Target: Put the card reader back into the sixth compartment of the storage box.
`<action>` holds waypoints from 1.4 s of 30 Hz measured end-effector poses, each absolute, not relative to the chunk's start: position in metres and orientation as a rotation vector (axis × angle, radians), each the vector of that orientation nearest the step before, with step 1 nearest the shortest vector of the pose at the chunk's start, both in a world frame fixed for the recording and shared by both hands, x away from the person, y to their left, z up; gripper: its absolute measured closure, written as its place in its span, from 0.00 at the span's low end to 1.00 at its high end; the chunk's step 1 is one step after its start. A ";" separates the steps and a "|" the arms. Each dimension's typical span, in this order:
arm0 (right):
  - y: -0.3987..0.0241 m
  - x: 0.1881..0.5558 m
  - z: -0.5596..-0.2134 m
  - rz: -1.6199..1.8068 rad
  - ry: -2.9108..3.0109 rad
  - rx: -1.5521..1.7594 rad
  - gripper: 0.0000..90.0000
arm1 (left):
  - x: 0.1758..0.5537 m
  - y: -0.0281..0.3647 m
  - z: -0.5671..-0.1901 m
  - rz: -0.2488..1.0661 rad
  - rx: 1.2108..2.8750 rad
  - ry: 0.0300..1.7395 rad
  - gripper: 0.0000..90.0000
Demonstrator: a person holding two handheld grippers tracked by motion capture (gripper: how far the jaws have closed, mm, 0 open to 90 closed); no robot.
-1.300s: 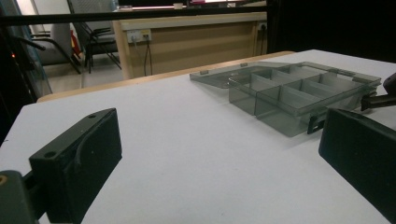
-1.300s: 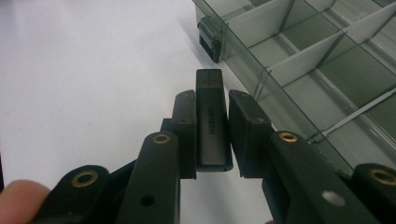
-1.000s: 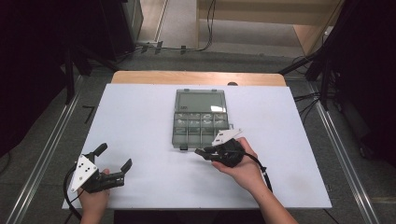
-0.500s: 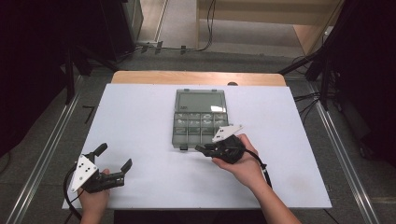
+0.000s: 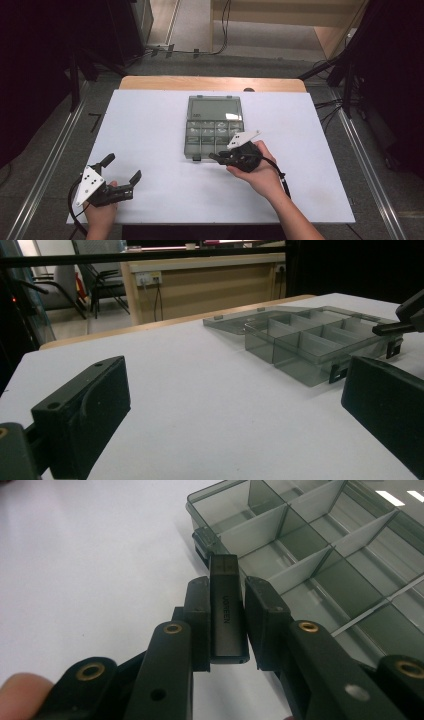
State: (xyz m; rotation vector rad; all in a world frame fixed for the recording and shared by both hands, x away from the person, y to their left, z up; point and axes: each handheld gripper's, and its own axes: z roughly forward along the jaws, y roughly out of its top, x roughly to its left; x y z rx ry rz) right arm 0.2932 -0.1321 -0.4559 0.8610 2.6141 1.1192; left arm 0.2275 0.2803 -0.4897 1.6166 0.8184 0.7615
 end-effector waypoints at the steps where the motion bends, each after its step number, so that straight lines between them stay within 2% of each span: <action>1: -0.132 0.293 -0.455 1.118 2.611 0.868 0.78 | 0.228 0.280 -0.490 0.761 1.616 0.818 0.00; 42: -0.120 0.314 -0.449 1.103 2.571 0.903 0.78 | 0.228 0.280 -0.490 0.759 1.616 0.817 0.00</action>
